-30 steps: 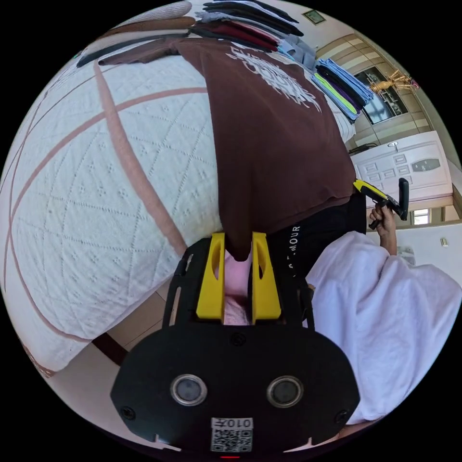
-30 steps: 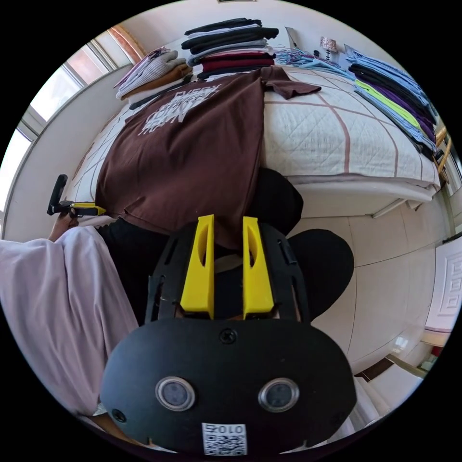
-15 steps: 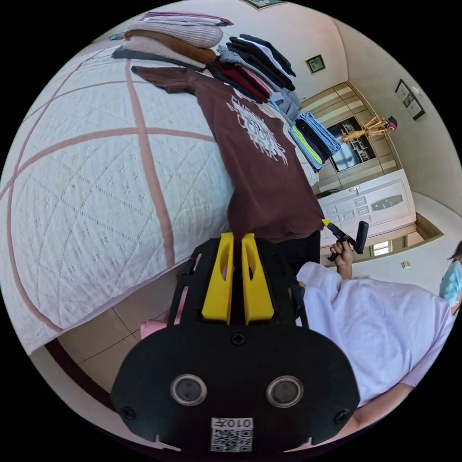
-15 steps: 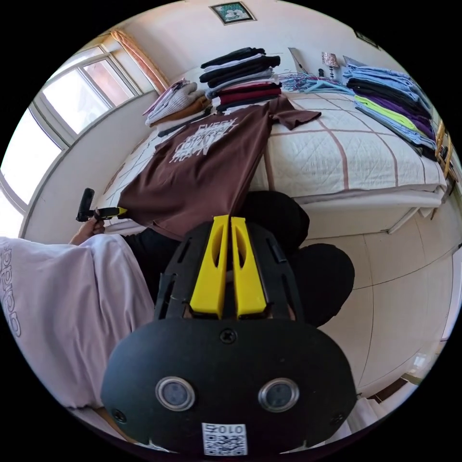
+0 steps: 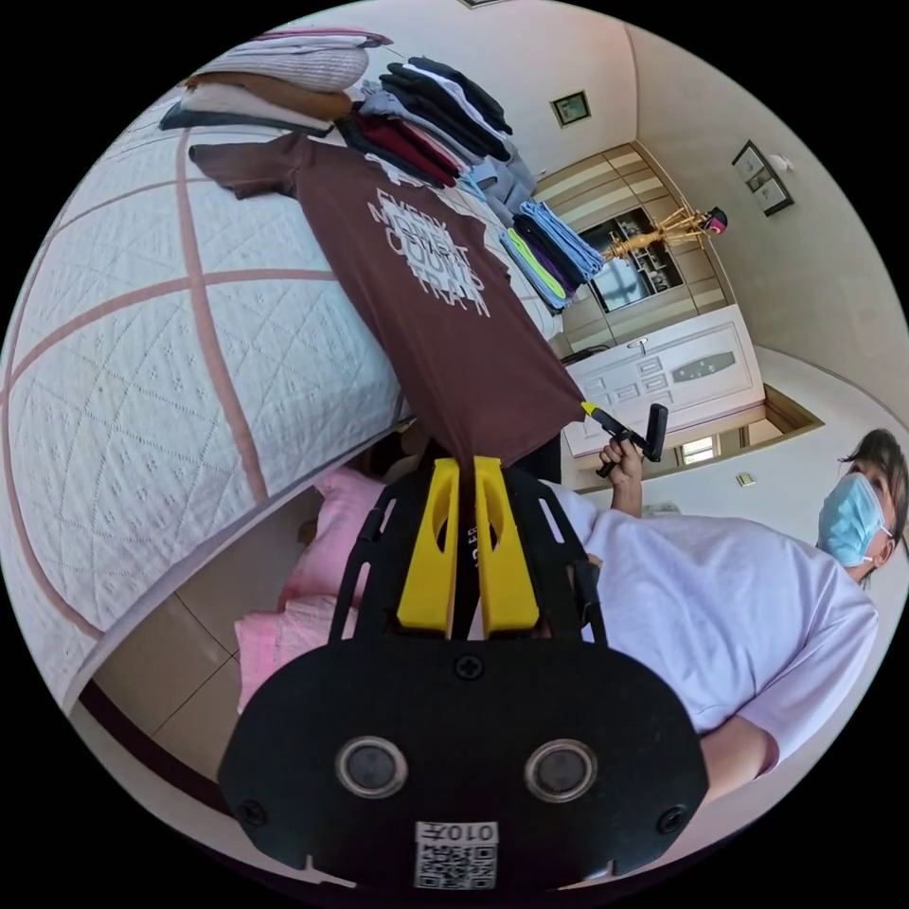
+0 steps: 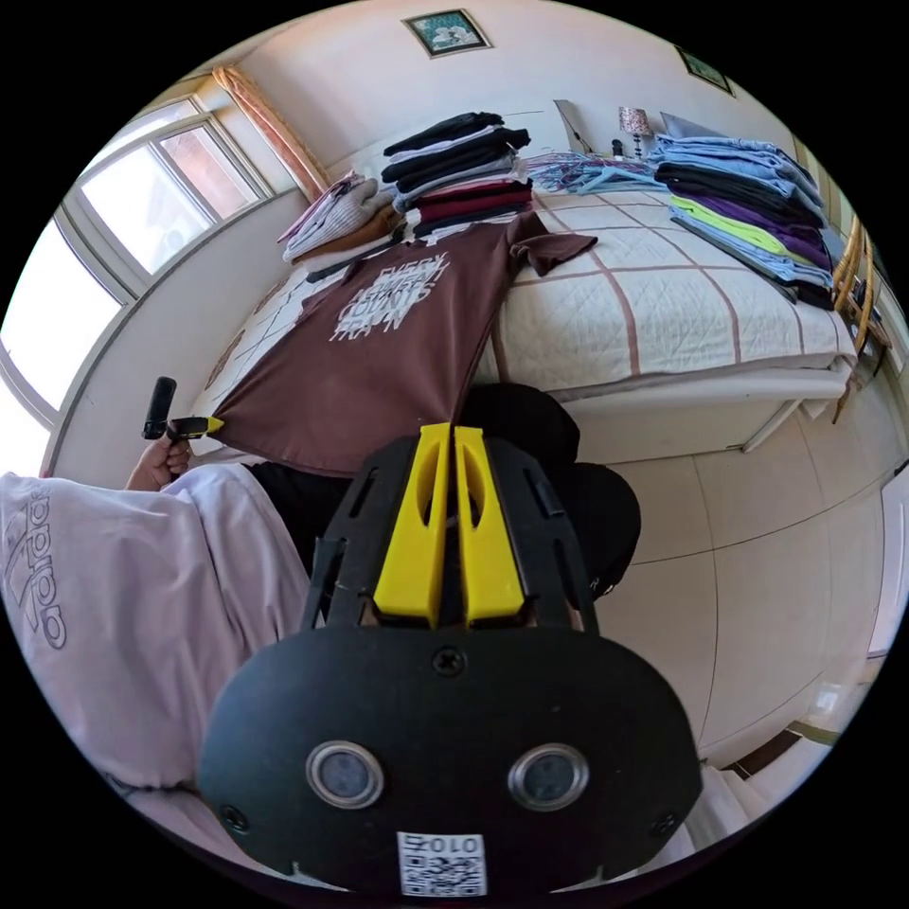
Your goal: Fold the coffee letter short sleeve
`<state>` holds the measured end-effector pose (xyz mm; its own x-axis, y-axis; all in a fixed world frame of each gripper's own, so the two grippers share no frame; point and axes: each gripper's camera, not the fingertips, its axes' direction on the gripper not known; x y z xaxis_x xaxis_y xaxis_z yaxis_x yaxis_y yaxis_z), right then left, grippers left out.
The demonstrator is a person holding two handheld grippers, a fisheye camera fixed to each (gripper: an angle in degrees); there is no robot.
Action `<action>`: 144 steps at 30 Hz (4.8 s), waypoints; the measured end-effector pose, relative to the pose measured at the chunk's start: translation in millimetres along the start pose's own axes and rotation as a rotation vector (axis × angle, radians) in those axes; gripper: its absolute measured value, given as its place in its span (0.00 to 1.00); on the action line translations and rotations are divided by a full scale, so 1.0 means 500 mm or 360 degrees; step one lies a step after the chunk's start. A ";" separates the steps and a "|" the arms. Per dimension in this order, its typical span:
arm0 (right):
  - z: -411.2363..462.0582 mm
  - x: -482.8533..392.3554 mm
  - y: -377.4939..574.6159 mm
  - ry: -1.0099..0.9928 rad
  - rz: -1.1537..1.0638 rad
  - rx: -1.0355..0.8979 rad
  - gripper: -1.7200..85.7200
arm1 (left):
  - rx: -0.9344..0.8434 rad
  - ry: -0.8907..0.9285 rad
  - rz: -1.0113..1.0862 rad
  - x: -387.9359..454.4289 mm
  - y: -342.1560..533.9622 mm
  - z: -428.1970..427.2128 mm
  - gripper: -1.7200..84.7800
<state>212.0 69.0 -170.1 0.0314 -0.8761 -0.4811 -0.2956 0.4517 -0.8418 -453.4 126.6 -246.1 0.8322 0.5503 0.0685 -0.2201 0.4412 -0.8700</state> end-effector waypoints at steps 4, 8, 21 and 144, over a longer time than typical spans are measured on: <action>-0.006 -0.018 0.012 0.0045 0.0022 0.0003 0.06 | -0.0032 0.0006 0.0000 -0.017 0.004 -0.001 0.04; 0.026 -0.019 0.008 0.0061 0.0074 -0.0084 0.06 | -0.0115 0.0008 -0.0041 -0.054 0.002 0.026 0.04; 0.069 -0.072 -0.017 0.0344 0.0193 -0.0165 0.07 | -0.0190 -0.0126 0.0036 -0.114 0.019 0.071 0.07; 0.029 0.055 -0.943 0.0800 0.0276 -0.0144 0.06 | 0.0383 -0.0911 0.0544 0.097 -0.648 0.046 0.07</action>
<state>366.3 -165.6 210.1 -0.4794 -0.7728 -0.4158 -0.3375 0.5997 -0.7255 -353.5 26.4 50.4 0.3128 0.9430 0.1139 -0.5825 0.2851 -0.7612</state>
